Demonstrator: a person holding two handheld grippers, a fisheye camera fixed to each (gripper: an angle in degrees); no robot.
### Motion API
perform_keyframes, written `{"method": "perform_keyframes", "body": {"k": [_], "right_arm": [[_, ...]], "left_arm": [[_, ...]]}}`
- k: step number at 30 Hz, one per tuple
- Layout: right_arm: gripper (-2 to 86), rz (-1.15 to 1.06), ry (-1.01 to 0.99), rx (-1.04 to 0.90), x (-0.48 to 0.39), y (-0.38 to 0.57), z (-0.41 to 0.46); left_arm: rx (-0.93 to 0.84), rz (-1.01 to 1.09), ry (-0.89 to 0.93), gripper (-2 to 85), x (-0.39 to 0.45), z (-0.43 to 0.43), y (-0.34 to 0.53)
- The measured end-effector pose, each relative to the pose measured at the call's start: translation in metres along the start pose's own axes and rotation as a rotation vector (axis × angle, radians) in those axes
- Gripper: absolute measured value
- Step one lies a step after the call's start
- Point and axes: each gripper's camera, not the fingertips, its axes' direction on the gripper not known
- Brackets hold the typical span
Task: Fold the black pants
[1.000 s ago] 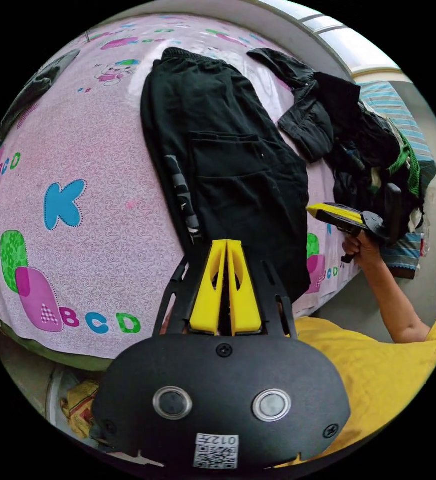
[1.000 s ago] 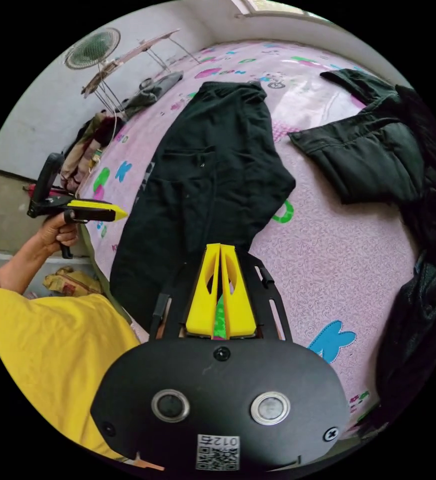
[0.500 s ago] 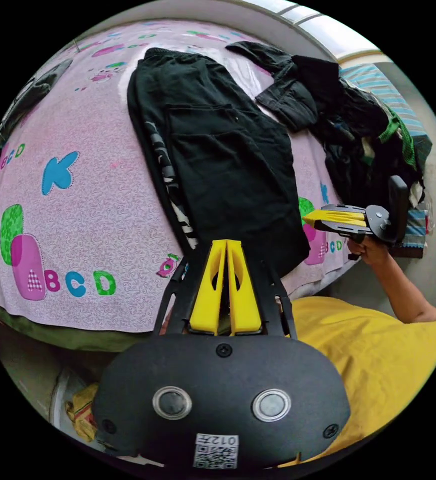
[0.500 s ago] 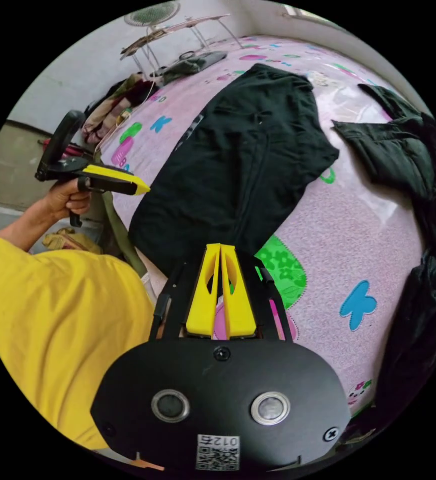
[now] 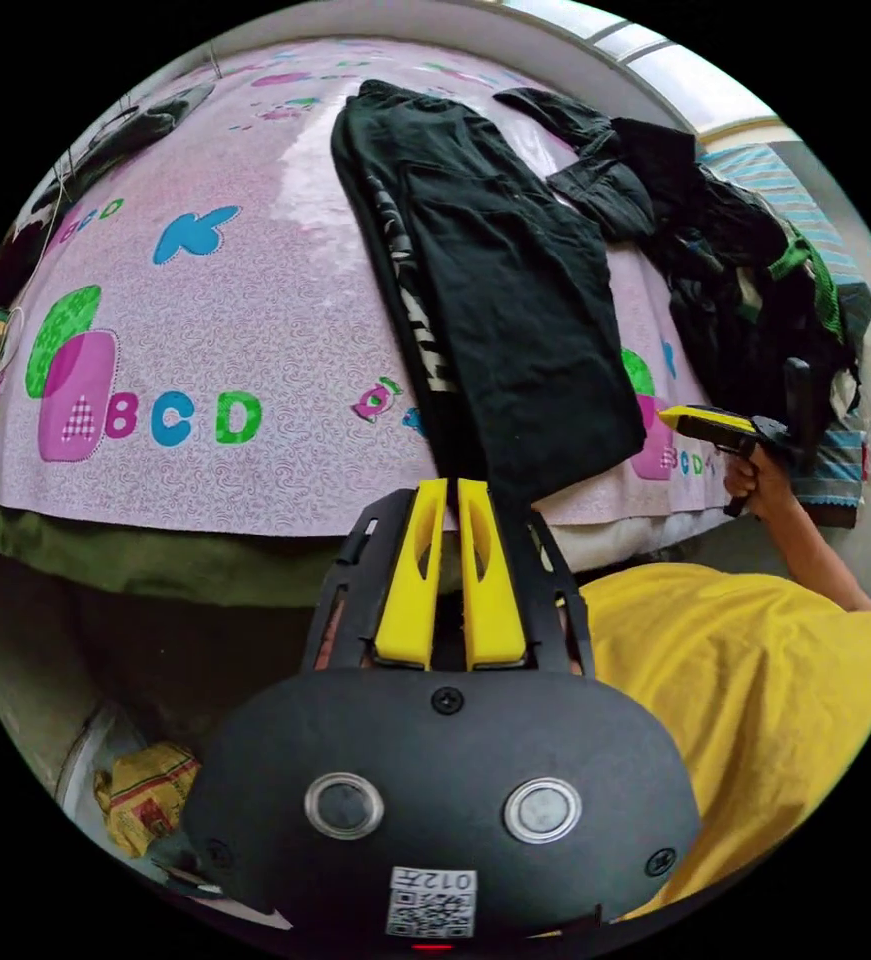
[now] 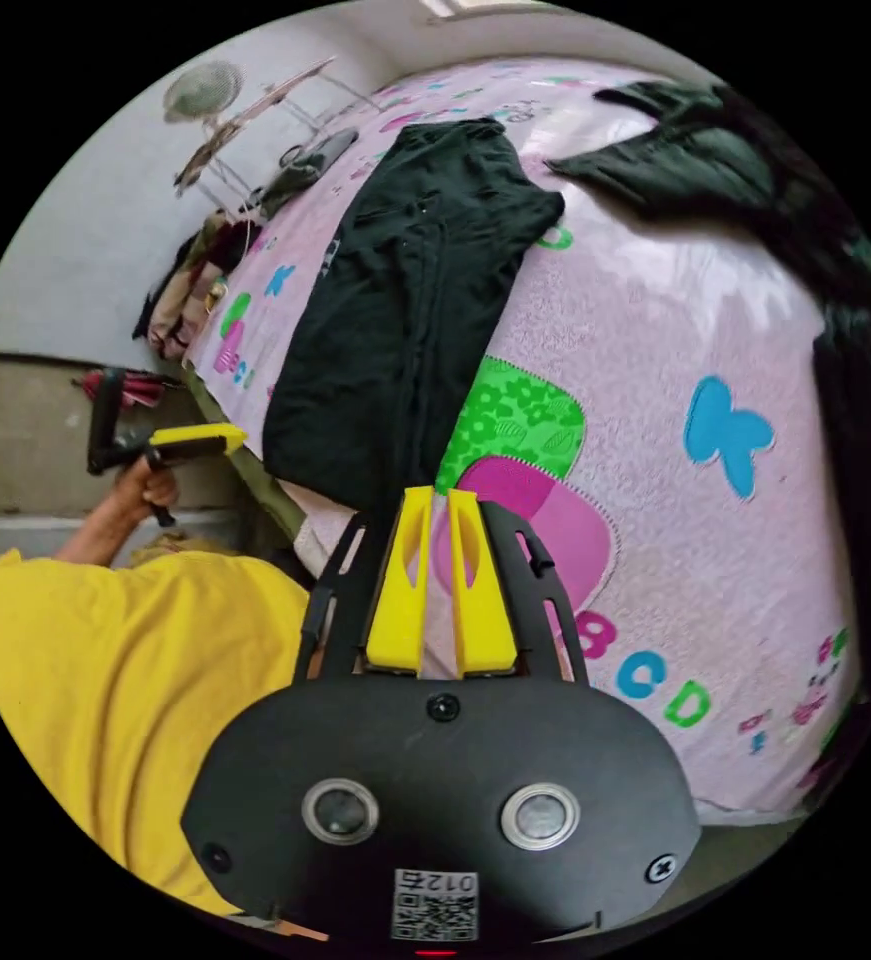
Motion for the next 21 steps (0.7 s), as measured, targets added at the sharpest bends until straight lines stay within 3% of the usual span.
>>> {"method": "perform_keyframes", "body": {"k": [9, 15, 21], "right_arm": [[10.2, 0.325, -0.403, 0.027, 0.077, 0.021, 0.029], [10.1, 0.403, -0.453, 0.03, 0.103, 0.026, 0.045], [9.9, 0.433, -0.488, 0.029, 0.116, 0.025, 0.054]], "left_arm": [[-0.002, 0.476, -0.233, 11.3, 0.083, 0.052, 0.048], [0.032, 0.708, -0.469, 11.3, 0.121, 0.075, 0.078], [-0.051, 0.979, -0.652, 9.7, 0.151, 0.108, 0.11]]}}
